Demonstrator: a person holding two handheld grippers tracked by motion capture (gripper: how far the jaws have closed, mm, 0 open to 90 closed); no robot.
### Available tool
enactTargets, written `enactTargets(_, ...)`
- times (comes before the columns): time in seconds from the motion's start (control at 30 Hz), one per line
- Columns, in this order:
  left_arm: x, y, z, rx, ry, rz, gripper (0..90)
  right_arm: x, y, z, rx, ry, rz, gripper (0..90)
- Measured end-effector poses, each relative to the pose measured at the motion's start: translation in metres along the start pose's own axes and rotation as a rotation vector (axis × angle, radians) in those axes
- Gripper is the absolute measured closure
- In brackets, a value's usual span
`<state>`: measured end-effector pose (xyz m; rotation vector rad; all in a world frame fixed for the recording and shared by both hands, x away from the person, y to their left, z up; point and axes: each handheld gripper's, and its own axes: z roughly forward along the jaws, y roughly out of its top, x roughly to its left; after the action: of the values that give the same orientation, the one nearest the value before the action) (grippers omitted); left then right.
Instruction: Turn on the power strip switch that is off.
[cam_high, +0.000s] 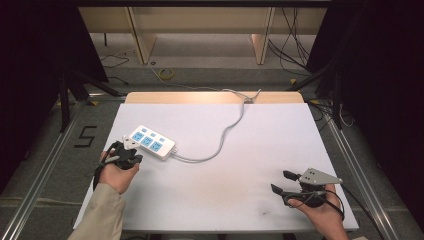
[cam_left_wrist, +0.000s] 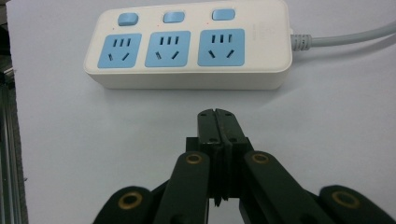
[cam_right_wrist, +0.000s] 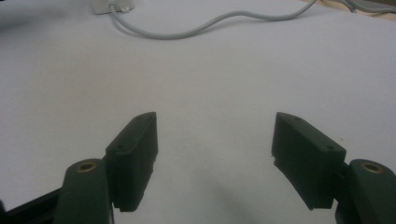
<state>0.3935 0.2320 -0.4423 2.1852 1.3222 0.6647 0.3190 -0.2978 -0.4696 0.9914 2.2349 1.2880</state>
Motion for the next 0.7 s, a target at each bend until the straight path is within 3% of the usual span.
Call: enactTargets(0.7, 0.020, 0.026, 0.011, 0.021, 0.035, 0.026, 89.7, 0.000, 0.000, 0.000, 0.000, -0.002, 0.002, 32.4)
